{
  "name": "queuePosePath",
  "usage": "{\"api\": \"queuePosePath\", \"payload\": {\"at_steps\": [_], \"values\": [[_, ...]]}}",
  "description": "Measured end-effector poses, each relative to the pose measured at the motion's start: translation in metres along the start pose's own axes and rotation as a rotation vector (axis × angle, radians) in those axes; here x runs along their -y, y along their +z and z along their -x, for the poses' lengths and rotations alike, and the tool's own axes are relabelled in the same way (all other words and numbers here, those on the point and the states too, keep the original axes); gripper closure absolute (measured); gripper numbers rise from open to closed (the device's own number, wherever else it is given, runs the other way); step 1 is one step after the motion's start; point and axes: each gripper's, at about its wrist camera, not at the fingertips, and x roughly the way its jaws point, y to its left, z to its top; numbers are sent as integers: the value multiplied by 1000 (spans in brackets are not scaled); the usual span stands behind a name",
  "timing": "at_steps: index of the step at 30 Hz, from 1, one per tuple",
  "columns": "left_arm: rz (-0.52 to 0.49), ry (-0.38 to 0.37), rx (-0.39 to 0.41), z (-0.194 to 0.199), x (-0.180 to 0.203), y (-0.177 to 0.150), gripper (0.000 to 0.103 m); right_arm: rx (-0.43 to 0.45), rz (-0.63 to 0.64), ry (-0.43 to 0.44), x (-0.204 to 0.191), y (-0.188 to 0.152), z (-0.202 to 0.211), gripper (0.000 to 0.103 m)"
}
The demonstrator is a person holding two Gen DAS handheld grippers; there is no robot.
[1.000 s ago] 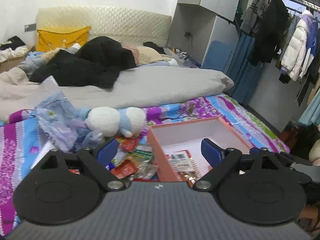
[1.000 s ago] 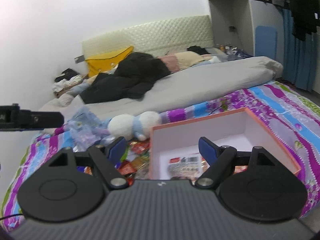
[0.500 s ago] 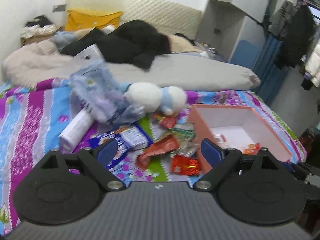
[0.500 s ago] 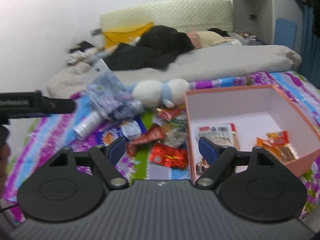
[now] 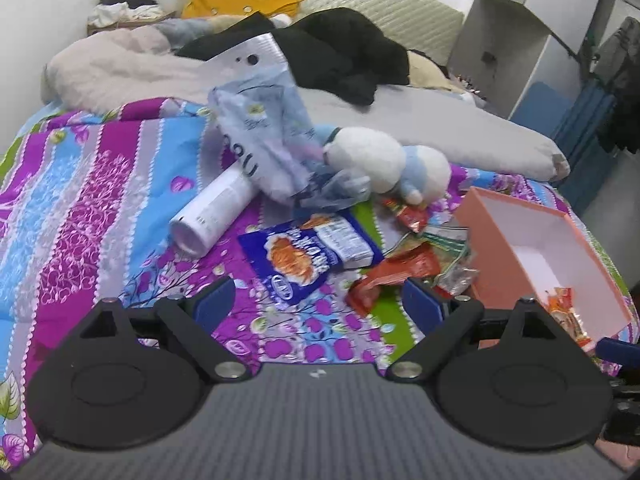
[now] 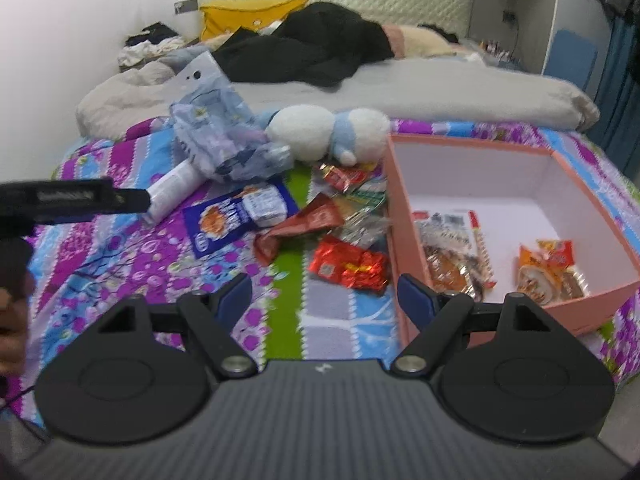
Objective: Organize snacks
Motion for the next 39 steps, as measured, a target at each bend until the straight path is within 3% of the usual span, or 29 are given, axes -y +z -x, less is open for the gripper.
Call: {"api": "queuePosePath", "payload": {"at_steps": [7,16,27,33,39], "values": [[32,24,-29,-19,-12,-6,10,-77,-76,33,-5,15,-1,22],[34,21,-46,-29,-8,-7,10,-90,-98,65,-7,21,-4,22],[56,12,-63,-46,-16,-8,10,-92,-151,30,-1,27,-22,22],[60,19,-79,-69,-23,-4,10,-98,-151,44,1,32,-49,22],[56,29,-102,-99,-35,0,10,-175,-131,92,-1,20,-97,22]]}}
